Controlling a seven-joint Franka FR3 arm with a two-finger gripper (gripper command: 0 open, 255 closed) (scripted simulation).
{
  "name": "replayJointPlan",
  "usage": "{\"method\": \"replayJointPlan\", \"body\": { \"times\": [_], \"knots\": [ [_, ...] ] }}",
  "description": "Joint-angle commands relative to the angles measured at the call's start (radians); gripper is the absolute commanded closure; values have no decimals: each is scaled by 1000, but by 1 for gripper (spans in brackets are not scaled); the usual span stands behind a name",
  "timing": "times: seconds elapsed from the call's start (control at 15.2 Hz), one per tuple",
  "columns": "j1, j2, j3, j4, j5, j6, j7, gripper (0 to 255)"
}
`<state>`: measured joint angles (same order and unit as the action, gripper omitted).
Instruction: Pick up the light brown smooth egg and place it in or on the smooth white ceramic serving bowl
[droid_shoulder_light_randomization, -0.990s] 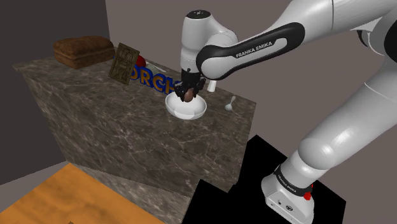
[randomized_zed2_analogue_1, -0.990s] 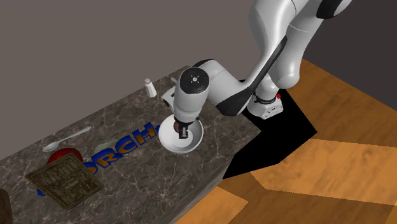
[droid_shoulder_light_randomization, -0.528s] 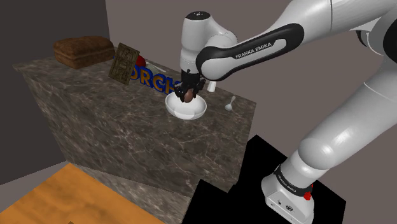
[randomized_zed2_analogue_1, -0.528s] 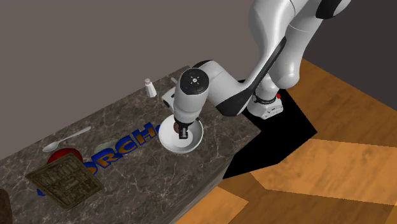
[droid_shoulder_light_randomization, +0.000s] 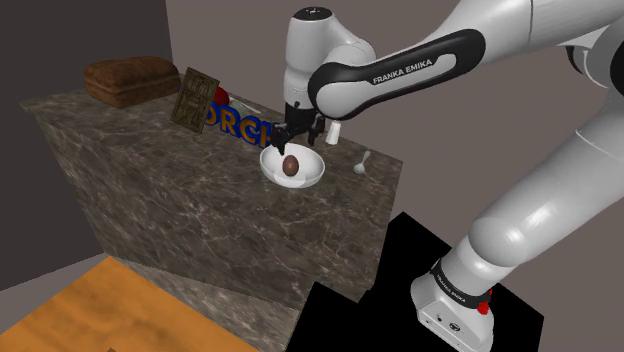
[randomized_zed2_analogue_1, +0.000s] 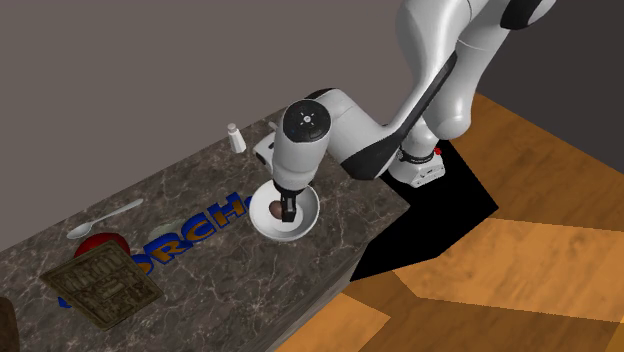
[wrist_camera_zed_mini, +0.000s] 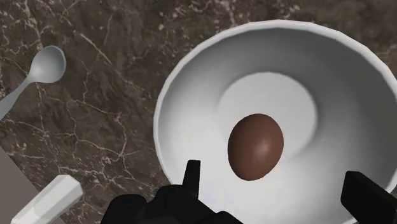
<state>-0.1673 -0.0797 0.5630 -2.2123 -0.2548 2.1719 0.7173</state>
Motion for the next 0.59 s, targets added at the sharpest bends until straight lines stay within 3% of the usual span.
{"method": "replayJointPlan", "body": {
  "times": [0.0,0.53],
  "knots": [
    [8,-32,3,26,29,-53,-17,0],
    [11,-44,3,41,40,-77,-24,0]
  ]
}}
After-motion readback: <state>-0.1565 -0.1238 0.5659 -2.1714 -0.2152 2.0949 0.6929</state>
